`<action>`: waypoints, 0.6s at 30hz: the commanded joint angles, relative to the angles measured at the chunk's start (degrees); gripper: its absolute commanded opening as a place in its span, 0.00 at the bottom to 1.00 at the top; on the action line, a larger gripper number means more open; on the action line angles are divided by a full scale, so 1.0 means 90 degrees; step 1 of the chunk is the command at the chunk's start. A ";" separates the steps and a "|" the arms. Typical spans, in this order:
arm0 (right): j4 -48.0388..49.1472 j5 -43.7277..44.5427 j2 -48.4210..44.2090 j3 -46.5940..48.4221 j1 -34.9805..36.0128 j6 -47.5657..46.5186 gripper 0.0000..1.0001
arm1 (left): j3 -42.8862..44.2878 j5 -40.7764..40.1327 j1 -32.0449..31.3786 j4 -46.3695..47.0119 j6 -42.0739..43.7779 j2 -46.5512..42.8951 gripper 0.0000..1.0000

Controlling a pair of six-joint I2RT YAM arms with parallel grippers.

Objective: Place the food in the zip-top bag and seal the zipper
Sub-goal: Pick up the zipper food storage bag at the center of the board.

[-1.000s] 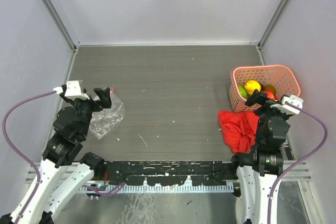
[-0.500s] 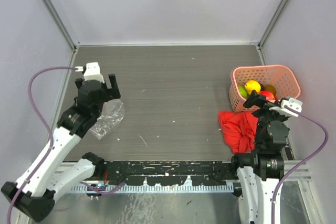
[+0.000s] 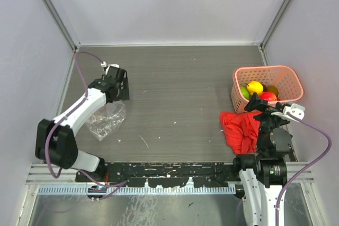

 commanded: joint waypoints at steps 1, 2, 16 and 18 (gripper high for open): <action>0.0281 0.0098 -0.0100 0.0041 0.0089 -0.0113 1.00 | 0.0330 0.0574 0.0376 -0.0032 -0.0393 0.0525 0.98; 0.0276 0.0102 -0.0110 0.0034 0.0098 -0.0113 1.00 | 0.0343 0.0629 0.0421 0.0012 -0.0423 0.0632 0.98; 0.0232 0.0035 -0.0208 0.0013 0.0214 -0.0126 1.00 | 0.0181 0.0942 0.0475 0.0410 -0.0555 0.1690 0.53; 0.0232 0.0014 -0.0207 0.0014 0.0244 -0.0133 1.00 | 0.0174 0.1011 0.0470 0.0413 -0.0532 0.1562 0.40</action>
